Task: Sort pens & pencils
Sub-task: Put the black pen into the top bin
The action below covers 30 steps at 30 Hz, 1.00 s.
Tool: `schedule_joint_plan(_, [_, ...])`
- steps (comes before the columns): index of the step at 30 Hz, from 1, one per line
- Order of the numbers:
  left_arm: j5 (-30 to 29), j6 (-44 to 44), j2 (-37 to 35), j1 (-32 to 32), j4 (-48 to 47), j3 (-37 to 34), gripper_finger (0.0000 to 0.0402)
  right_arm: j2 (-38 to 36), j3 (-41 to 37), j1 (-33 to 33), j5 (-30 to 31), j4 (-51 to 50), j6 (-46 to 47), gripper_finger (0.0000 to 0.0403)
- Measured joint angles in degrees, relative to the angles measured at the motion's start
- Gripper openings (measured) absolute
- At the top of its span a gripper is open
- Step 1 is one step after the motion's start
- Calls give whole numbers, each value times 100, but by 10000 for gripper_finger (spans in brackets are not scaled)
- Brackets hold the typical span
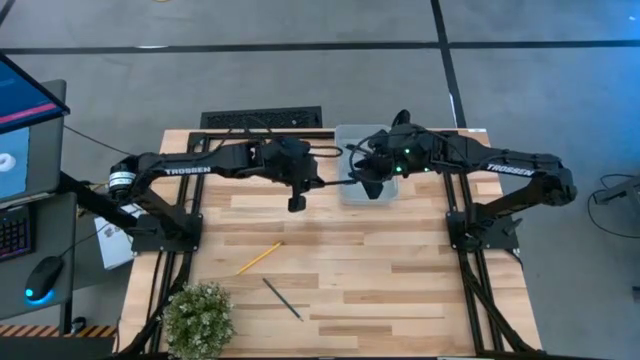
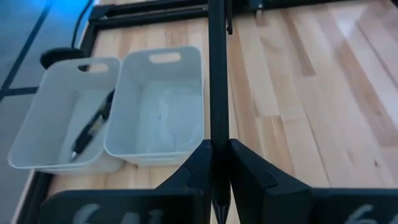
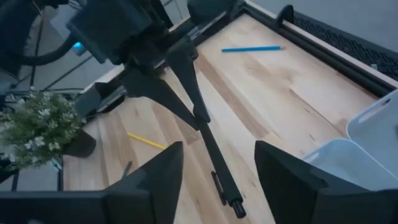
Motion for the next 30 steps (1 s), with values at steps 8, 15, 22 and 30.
schedule_joint_plan(8, [12,-3,0,-2,-615,502,26,0,1,0,-76,181,2,244])
schedule_joint_plan(15, [252,-185,0,-3,-689,604,28,2,1,80,-75,181,-90,244])
schedule_joint_plan(22, [539,-365,0,-7,-672,604,28,7,1,200,-85,180,-179,244])
schedule_joint_plan(30, [708,-470,0,-11,-629,604,27,7,1,227,-82,180,-188,244])
